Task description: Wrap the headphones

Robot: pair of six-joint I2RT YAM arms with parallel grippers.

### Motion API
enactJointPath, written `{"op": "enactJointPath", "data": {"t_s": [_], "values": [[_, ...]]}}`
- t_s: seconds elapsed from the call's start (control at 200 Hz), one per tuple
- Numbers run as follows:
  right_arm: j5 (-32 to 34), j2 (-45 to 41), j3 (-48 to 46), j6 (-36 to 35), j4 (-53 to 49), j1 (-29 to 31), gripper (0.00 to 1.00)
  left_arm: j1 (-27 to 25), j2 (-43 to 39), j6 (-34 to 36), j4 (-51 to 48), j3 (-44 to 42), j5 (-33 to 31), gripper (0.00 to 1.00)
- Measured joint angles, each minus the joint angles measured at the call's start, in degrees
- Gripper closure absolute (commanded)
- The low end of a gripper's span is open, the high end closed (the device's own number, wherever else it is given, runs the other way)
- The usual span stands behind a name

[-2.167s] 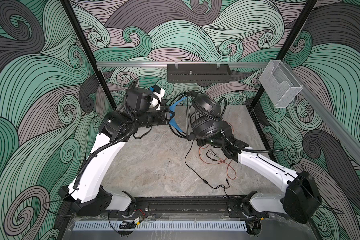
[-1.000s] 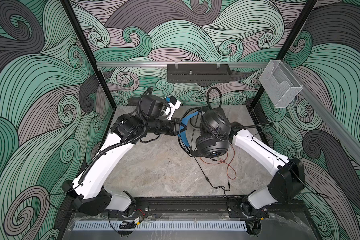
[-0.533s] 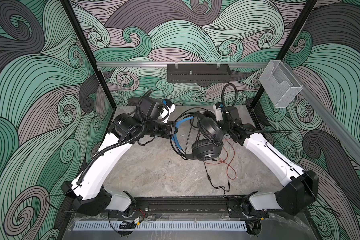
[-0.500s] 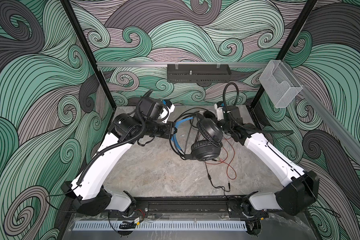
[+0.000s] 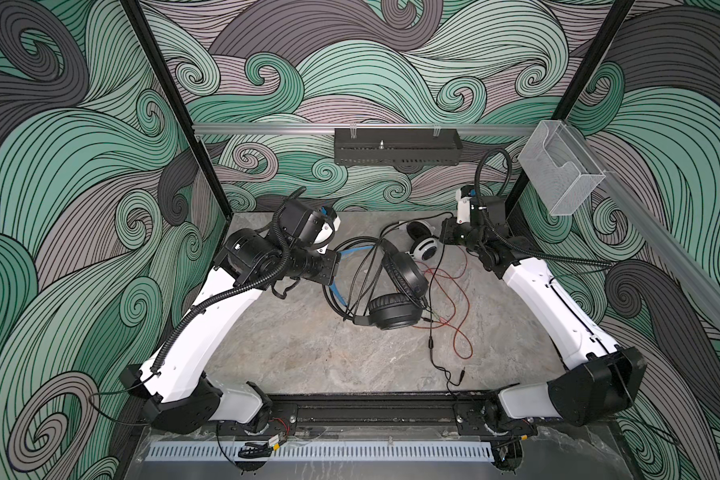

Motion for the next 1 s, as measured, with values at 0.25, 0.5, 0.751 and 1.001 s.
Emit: {"op": "enactJointPath", "data": {"t_s": [0.25,0.5,0.751,1.001], "values": [[-0.4,2.2,3.9,0.3,0.4,-0.2,1.00,-3.7,-0.9,5.4,-2.0,-0.1,-7.4,1.00],[-0.5,5.4,5.4,0.6,-0.4,-1.5,1.00,-8.5,-1.9,12.7,-1.6,-0.1,-12.9,1.00],[-2.3,6.3,8.3,-1.0,-1.2,0.0,1.00,-15.7,-4.2,18.7,2.4,-1.3,-22.6,1.00],[-3.2,5.8,8.3,-2.8,0.0,3.6,1.00,-19.0,-4.5,24.0,4.9,-1.8,-34.1,1.00]]}}
